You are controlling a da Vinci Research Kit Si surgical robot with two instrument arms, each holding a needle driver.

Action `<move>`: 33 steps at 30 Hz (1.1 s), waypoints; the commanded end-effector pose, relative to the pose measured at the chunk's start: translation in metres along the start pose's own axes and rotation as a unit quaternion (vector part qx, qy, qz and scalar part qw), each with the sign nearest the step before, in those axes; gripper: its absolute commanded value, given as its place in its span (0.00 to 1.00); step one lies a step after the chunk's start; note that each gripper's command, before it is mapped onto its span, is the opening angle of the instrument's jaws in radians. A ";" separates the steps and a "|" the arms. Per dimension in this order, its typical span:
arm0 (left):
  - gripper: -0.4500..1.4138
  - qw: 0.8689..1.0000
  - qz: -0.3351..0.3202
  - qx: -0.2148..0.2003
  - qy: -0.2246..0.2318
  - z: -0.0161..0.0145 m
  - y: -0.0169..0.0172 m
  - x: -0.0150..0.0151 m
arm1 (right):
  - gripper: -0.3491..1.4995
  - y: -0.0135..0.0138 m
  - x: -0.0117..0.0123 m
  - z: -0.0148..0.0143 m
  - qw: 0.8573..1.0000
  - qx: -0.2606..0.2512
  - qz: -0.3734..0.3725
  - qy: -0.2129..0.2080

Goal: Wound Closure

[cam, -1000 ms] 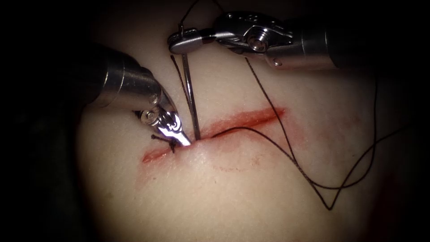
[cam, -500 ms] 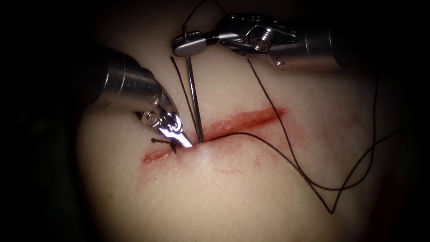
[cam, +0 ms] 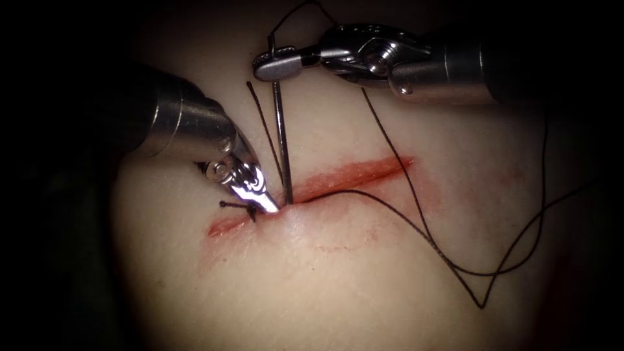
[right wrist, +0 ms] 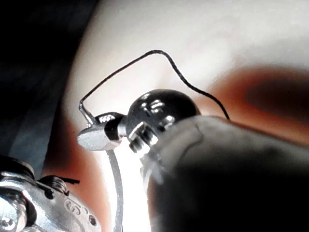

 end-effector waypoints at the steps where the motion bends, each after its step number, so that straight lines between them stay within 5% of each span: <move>1: 0.00 1.000 0.000 0.000 0.000 0.0004 -0.0005 0.0004 | 0.00 0.0004 0.0003 0.0009 1.000 0.005 0.000 -0.004; 13: 0.00 1.000 0.000 -0.001 0.000 0.0004 -0.0003 0.0004 | 0.00 -0.0003 -0.0018 0.0013 0.997 0.007 0.082 -0.015; 33: 0.00 1.000 0.000 -0.003 -0.003 0.0006 -0.0003 0.0003 | 0.00 -0.0009 -0.0020 0.0009 0.985 0.001 0.174 0.003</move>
